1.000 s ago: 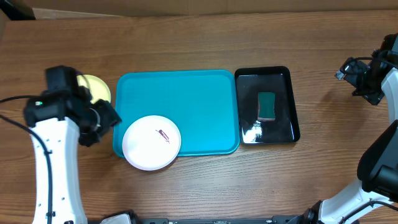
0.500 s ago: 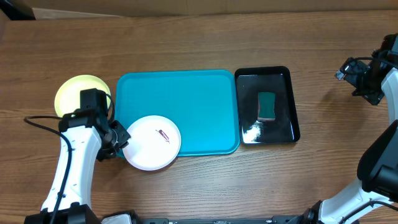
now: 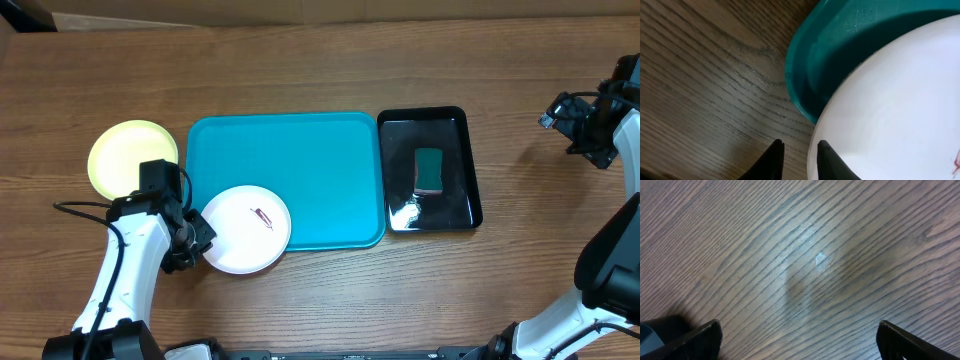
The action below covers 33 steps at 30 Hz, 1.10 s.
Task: Clean dirty plates on tray and stack at the side
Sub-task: 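Pinch the pink-white plate's rim and slide it onto the tray center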
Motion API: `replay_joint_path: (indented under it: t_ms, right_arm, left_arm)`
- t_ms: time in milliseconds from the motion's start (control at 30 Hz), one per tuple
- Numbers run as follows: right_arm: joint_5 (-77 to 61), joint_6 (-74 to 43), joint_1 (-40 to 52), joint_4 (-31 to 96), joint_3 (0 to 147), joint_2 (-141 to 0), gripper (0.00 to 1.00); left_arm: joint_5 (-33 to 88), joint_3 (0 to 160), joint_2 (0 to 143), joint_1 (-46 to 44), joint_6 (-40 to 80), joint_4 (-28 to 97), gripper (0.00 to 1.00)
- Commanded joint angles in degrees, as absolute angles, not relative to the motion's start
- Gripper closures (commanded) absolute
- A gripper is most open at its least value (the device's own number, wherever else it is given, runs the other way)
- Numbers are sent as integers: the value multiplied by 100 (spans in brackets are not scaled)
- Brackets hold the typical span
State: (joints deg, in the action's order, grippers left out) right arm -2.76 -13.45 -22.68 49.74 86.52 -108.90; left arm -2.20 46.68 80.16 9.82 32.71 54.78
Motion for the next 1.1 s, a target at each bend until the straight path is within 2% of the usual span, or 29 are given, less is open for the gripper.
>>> replay_joint_path:
  t_ms: [0,267,467,800,1067]
  right_arm:
    - [-309,-1345,-2274,4956,8739,-10759,0]
    - [-309,-1345,-2274,4956,8739,-10759,0]
    - [-309,-1345,-2274,4956,8742,-10759,0]
    - [-309,-1345,-2274,4956,8739,-10759,0]
    - [-309,-1345,-2274,4956,8739,-10759,0]
  left_arm:
    - [-176,4456,8036,969,3258,5310,76]
    - [30,4174,8036,972,3258,4976,80]
    - [161,4171,8036,972,3253,4945,96]
    - [1632,4615,8034,950,2827,4517,96]
    - [1691,5363,8036,318,3214,4086,96]
